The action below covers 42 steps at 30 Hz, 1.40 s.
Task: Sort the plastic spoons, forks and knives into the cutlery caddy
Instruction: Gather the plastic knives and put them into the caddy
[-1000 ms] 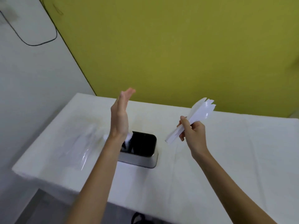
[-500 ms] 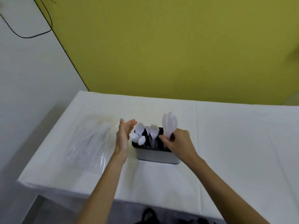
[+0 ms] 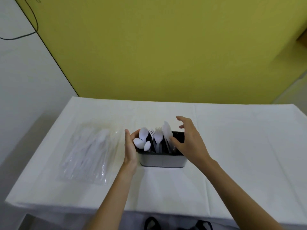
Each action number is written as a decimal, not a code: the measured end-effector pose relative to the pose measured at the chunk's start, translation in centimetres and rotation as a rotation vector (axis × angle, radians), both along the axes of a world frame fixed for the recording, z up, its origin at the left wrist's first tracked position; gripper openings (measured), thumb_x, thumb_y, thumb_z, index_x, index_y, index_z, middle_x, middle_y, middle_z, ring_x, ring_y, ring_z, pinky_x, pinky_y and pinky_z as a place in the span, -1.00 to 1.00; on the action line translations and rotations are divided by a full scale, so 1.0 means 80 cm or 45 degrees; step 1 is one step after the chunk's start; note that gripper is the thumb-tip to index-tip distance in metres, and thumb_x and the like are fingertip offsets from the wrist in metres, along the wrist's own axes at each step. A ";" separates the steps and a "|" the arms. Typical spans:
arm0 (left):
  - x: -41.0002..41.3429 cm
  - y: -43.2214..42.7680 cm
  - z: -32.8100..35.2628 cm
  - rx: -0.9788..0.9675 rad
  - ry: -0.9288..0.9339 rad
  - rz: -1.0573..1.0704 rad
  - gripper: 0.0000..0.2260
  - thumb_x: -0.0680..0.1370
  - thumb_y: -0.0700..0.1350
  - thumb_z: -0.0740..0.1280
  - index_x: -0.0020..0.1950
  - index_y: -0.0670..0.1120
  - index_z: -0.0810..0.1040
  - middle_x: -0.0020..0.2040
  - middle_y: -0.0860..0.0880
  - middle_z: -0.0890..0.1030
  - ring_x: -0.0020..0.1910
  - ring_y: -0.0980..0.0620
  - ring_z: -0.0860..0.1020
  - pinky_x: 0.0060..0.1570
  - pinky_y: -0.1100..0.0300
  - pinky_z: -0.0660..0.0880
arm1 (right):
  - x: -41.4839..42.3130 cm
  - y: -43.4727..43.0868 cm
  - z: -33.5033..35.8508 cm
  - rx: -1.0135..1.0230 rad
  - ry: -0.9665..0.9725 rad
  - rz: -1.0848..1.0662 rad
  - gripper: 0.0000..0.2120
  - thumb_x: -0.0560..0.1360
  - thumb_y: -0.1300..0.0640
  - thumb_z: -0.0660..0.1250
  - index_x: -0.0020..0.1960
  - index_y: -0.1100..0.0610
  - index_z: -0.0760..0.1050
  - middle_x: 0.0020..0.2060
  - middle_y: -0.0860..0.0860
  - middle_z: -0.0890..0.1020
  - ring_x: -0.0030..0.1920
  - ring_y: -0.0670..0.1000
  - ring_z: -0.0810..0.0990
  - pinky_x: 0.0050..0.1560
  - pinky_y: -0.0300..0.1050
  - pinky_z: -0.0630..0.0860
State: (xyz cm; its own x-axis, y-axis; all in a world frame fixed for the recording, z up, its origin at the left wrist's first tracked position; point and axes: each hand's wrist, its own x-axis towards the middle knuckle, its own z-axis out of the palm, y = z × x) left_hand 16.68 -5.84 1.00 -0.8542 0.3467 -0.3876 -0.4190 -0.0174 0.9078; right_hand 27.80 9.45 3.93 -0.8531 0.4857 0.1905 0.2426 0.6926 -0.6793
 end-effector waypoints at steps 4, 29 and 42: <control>-0.001 0.000 -0.004 -0.011 0.001 0.001 -0.42 0.64 0.21 -0.15 0.22 -0.05 0.57 0.13 -0.08 0.65 0.13 -0.02 0.57 0.09 0.19 0.45 | -0.009 0.001 0.000 0.106 0.045 0.185 -0.44 0.58 0.10 0.25 0.51 0.00 0.13 0.50 -0.12 0.21 0.46 -0.12 0.23 0.35 -0.20 0.29; -0.004 -0.005 -0.008 0.008 0.049 -0.052 -0.40 0.65 0.17 -0.19 0.26 -0.09 0.55 0.14 -0.09 0.65 0.14 0.02 0.58 0.06 0.23 0.46 | -0.029 -0.013 -0.013 0.035 -0.102 0.068 -0.62 0.64 0.10 0.12 0.45 0.05 0.30 0.26 0.00 0.53 0.09 0.06 0.54 0.09 -0.06 0.46; 0.030 -0.054 0.009 0.045 0.127 0.346 -0.49 0.66 0.14 -0.09 0.34 -0.13 0.47 0.28 -0.04 0.57 0.34 0.06 0.45 0.43 0.12 0.26 | 0.007 -0.013 0.007 -0.213 0.035 0.164 -0.47 0.57 -0.11 0.11 0.50 -0.01 0.14 0.19 0.17 0.55 0.18 0.19 0.51 0.23 0.06 0.43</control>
State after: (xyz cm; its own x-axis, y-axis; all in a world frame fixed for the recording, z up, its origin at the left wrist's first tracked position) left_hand 19.07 -10.17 1.74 -0.9510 0.1117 -0.2884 -0.3030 -0.1492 0.9412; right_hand 28.35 8.45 4.47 -0.9059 0.3995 0.1404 0.1392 0.5940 -0.7923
